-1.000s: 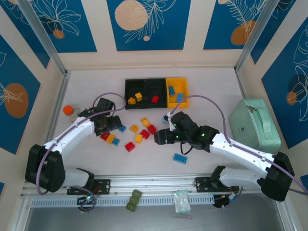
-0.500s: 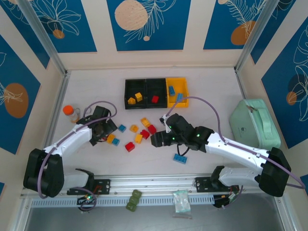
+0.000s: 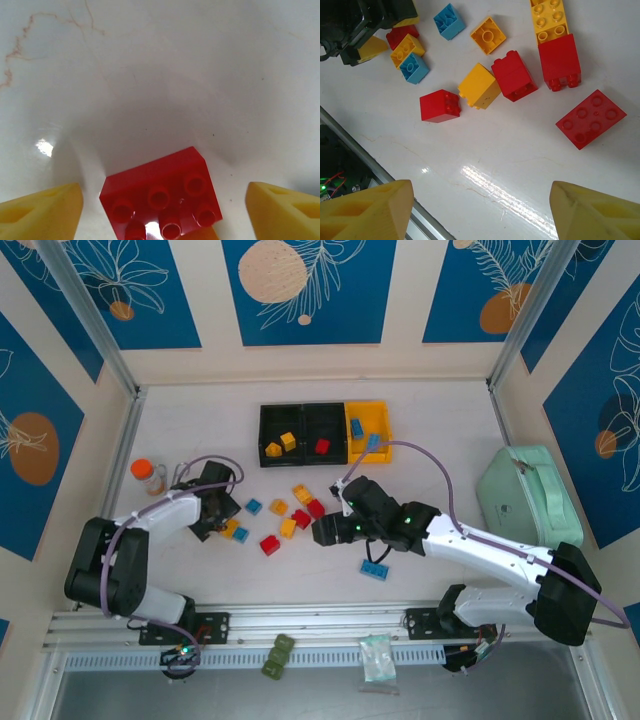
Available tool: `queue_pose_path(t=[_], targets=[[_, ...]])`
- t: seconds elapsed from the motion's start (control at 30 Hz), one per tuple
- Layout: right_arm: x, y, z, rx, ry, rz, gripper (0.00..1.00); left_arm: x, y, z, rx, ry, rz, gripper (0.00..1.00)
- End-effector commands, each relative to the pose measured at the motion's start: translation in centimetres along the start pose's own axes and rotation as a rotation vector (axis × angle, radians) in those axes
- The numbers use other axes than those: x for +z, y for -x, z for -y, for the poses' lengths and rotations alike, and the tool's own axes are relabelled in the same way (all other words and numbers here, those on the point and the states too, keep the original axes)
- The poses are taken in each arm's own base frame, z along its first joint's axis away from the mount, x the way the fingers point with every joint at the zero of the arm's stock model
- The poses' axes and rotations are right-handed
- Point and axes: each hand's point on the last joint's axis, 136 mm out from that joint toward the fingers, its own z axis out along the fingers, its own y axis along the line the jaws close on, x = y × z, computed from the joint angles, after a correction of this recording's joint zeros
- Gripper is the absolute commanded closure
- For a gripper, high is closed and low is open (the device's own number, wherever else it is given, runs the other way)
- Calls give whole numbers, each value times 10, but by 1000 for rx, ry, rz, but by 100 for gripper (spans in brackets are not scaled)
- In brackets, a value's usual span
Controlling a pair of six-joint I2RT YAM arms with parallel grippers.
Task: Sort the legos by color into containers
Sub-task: Pick up the lego from the middle-left of the table.
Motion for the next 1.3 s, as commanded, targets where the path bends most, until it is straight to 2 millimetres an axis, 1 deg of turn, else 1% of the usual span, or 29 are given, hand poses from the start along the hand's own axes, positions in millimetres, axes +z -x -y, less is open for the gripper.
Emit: queue_pose_path(t=[0.0,0.03,0.1,0.2,0.33,0.43,0.53,0.67,0.87,1.0,1.1,1.27], targets=[[-2,8,-5,1,11,18,28,8,1,-8,-20,28,4,33],[-2,7,-4,2,10,16,28,8,1,-9,-24,32,2,35],[-2,9,-4,3,13,20,28,10,-1,-10,-26,30,-4,44],[-1,10,-4,2,20,26,28,12,-3,-11,-29,28,-7,56],[1,14,-3,13,33,17,28,10,-1,-9,-29,21,-10,59],[1,20,-4,1,33,9,28,4,2,-5,-23,1,-3,61],[-1,28,-6,-7,36,19,28,-4,7,-1,-4,-13,9,63],[-2,31,-7,-3,37,38,28,-19,16,8,35,-41,27,63],[-6,30,1,7,9,49,28,-40,24,36,115,-129,14,64],[-13,29,11,21,-17,66,28,-51,25,59,147,-196,-5,64],[-19,30,22,48,-37,82,28,-60,22,82,173,-245,-22,64],[-32,36,47,113,-89,113,28,-77,16,131,252,-302,-23,64]])
